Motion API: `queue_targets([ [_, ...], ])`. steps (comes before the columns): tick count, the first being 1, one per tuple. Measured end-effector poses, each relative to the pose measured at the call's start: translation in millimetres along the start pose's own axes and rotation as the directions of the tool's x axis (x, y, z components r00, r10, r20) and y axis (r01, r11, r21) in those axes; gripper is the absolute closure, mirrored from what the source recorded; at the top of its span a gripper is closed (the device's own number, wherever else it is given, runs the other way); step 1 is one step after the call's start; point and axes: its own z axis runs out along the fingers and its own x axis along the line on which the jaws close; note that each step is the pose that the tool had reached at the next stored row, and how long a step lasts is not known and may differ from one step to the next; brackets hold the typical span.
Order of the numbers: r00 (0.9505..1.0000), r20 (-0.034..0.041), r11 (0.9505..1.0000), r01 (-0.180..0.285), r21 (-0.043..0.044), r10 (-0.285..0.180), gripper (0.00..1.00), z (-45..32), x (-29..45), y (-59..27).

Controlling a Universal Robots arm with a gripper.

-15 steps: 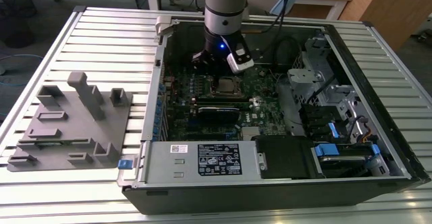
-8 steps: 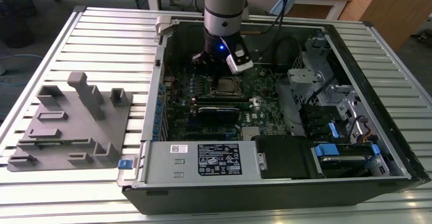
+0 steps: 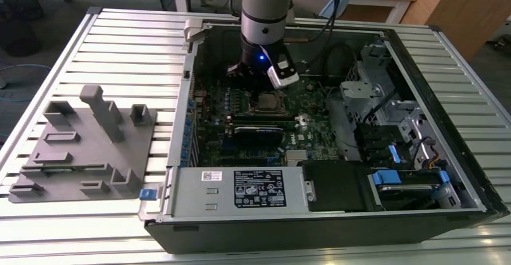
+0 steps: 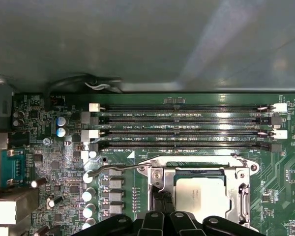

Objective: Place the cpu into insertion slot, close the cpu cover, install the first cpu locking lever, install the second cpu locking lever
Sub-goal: 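Close the cpu cover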

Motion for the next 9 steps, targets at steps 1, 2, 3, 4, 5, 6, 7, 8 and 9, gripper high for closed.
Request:
queue_targets([
  [1, 1.0000, 0.0000, 1.0000, 0.000, -0.0001, 0.000, 0.89, 0.1, 0.0, 0.0],
  [2, 1.0000, 0.0001, 1.0000, 0.000, -0.0002, 0.000, 0.89, 0.1, 0.0, 0.1],
  [3, 1.0000, 0.0001, 1.0000, 0.000, -0.0002, 0.000, 0.89, 0.4, 0.0, 0.1],
  [4, 1.0000, 0.0000, 1.0000, 0.000, 0.0001, 0.000, 0.89, 1.0, 0.1, 0.0],
  [5, 1.0000, -0.0002, 1.0000, 0.000, 0.0005, 0.000, 0.89, 1.7, 0.2, -0.1],
  [6, 1.0000, -0.0004, 1.0000, 0.000, 0.0007, 0.000, 0.89, 2.3, 0.3, -0.1],
  [7, 1.0000, -0.0004, 1.0000, 0.000, 0.0007, 0.000, 0.89, 2.7, 0.4, -0.2],
  [8, 1.0000, -0.0003, 1.0000, 0.000, 0.0004, 0.000, 0.89, 2.8, 0.4, -0.1],
  [9, 1.0000, -0.0001, 1.0000, 0.000, 0.0002, 0.000, 0.89, 3.0, 0.4, -0.1],
])
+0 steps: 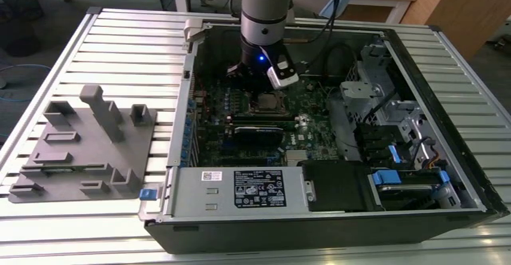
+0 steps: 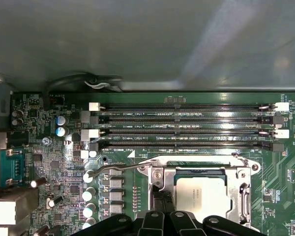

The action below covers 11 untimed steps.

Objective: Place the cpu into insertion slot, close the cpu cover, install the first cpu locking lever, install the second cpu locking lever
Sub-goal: 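Close the cpu cover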

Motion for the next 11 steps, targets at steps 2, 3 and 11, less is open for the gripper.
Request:
queue_targets([
  [2, 1.0000, 0.0001, 1.0000, 0.000, -0.0001, 0.000, 0.89, 0.0, 0.0, 0.0],
  [3, 1.0000, 0.0001, 1.0000, 0.000, -0.0001, 0.000, 0.89, 0.1, 0.0, 0.0],
  [11, 1.0000, 0.0005, 1.0000, 0.000, -0.0007, 0.000, 0.89, -7.1, -0.1, 0.3],
])
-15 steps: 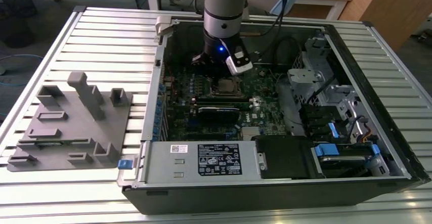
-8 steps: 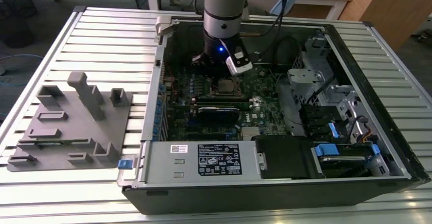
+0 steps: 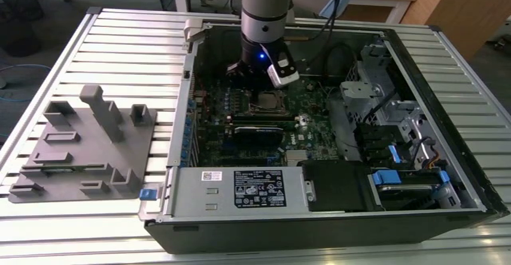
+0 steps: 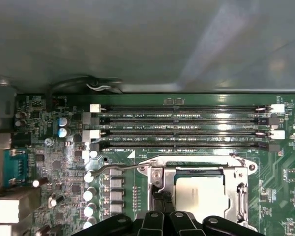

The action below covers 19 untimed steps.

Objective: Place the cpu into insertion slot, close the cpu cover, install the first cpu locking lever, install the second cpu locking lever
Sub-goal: 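Close the cpu cover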

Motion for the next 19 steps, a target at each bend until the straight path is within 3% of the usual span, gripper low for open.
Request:
queue_targets([
  [10, 1.0000, -0.0001, 1.0000, 0.000, 0.0001, 0.000, 0.89, -19.0, -0.1, 0.3],
  [19, 1.0000, 0.0002, 1.0000, 0.000, 0.0001, 0.000, 0.89, -18.9, -0.8, 0.3],
])
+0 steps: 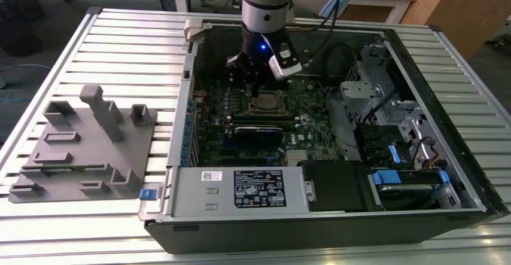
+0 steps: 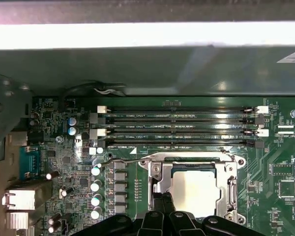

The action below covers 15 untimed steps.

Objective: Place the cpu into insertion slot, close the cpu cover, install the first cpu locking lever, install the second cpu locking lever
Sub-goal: 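Close the cpu cover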

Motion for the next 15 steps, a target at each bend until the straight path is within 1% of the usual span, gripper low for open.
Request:
queue_targets([
  [3, 1.0000, -0.0001, 1.0000, 0.000, 0.0000, 0.000, 0.89, 0.1, -5.5, 0.1],
  [11, 1.0000, -0.0001, 1.0000, 0.000, 0.0001, 0.000, 0.89, 0.1, -26.3, 0.5],
  [13, 1.0000, -0.0001, 1.0000, 0.000, 0.0001, 0.000, 0.89, 0.1, -28.8, 0.5],
  [15, 1.0000, 0.0000, 1.0000, 0.000, -0.0001, 0.000, 0.89, 0.1, -29.0, 0.5],
])
